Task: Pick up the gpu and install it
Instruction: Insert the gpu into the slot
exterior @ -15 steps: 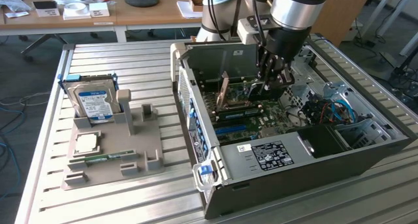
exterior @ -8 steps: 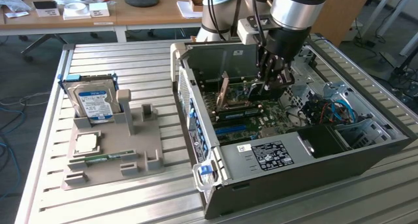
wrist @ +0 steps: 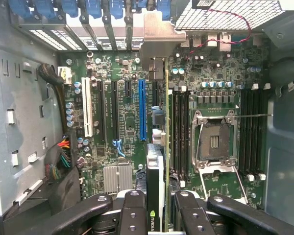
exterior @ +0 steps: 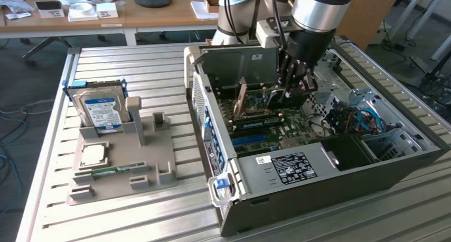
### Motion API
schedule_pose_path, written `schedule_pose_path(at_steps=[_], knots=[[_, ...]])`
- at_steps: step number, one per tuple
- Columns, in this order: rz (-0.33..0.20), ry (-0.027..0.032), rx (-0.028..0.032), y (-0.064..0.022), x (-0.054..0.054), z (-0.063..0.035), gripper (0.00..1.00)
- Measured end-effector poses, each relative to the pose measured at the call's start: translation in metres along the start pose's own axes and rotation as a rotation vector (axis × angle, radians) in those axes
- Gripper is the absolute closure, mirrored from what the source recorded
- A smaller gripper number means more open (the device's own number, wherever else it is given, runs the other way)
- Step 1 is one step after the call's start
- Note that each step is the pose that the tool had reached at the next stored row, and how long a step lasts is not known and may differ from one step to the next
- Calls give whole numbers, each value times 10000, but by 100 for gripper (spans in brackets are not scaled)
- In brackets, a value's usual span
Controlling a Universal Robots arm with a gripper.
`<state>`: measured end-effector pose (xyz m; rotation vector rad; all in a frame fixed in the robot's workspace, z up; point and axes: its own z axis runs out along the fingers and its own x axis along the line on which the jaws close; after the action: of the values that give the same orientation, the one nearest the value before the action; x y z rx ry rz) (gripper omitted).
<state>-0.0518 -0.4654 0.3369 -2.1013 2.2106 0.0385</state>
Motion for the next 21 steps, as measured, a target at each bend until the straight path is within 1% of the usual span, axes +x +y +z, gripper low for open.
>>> schedule_pose_path(at_steps=[2, 3, 4, 5, 9, 15, 21], knots=[[0, 3, -1, 0, 0, 0, 73], [-1, 53, 1, 1, -1, 1, 73], [-3, 119, -1, 1, -1, 1, 73], [-5, 136, -1, 0, -1, 1, 73], [-6, 136, -1, 1, 2, 30, 73], [-6, 137, -1, 8, 9, 111, 73], [-3, 136, -1, 16, 9, 115, 73]])
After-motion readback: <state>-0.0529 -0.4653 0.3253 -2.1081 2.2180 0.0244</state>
